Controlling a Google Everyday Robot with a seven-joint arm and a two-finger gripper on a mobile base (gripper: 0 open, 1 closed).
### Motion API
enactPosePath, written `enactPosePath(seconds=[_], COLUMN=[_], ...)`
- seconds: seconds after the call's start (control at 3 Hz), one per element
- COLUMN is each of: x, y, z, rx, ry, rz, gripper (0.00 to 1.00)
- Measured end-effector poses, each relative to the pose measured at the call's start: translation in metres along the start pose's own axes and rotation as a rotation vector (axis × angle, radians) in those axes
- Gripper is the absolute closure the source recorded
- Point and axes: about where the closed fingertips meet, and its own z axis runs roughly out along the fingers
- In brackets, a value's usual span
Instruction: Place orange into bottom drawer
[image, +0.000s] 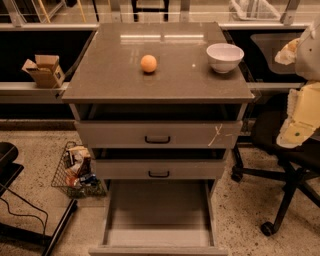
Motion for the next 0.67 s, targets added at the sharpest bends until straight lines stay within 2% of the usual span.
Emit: enactPosePath(seconds=[0.67], x=[-0.0019], y=[-0.0036], z=[0.0031], rx=[0.01], ry=[-0.022], rz=[0.002], gripper=[0.0])
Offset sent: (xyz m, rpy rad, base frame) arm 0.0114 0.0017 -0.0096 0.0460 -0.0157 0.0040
